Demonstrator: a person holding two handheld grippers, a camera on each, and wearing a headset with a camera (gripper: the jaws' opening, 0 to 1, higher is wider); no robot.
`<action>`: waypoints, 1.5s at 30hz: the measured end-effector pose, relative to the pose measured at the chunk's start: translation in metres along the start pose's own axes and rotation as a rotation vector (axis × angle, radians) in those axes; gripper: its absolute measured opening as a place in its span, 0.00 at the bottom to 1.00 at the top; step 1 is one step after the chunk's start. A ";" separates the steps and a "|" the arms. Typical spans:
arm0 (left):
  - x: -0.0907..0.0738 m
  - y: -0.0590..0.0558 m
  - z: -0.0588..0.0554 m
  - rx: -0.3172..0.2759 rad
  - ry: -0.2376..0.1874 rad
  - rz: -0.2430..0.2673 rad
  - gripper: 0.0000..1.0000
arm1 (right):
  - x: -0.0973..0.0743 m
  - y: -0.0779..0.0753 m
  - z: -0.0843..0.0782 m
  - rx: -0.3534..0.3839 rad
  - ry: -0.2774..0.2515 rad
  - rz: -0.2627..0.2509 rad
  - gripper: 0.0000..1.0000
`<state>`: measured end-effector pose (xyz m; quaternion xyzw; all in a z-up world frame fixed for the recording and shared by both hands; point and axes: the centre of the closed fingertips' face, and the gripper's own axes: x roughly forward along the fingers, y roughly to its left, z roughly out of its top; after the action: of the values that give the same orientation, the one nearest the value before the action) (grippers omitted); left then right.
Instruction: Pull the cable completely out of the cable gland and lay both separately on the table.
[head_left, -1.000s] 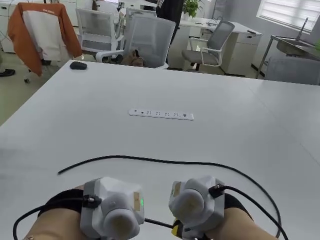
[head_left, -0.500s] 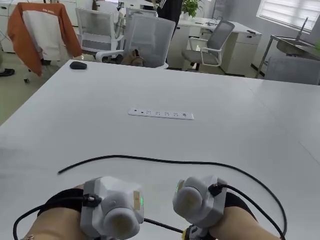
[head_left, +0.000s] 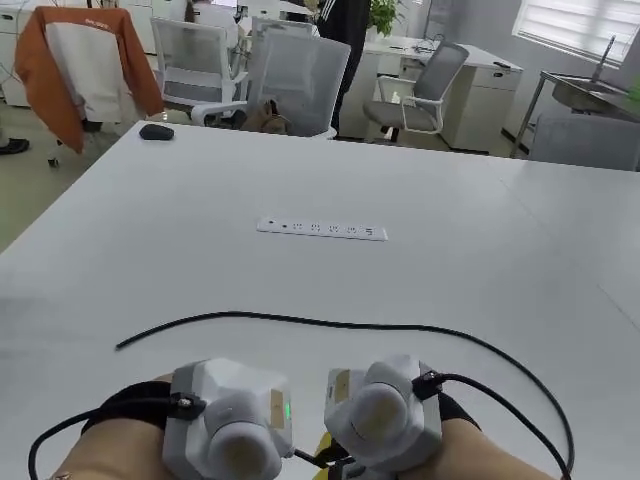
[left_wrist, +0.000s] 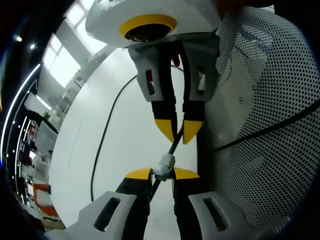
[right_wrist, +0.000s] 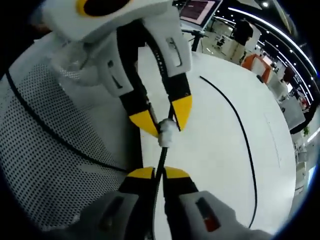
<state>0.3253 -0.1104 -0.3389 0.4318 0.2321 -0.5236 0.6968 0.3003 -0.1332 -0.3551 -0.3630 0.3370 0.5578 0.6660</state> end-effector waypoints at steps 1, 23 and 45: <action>0.000 0.001 -0.001 0.005 0.008 0.009 0.17 | -0.001 0.000 0.000 0.057 -0.009 0.003 0.03; -0.010 0.004 0.000 -0.035 0.015 0.038 0.17 | -0.004 -0.022 -0.057 0.121 0.231 -0.097 0.03; 0.006 0.006 0.002 0.012 -0.022 0.013 0.17 | -0.003 -0.007 0.010 0.021 -0.065 -0.022 0.04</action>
<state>0.3329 -0.1154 -0.3404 0.4318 0.2186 -0.5249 0.7002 0.3074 -0.1270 -0.3462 -0.3414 0.3171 0.5585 0.6863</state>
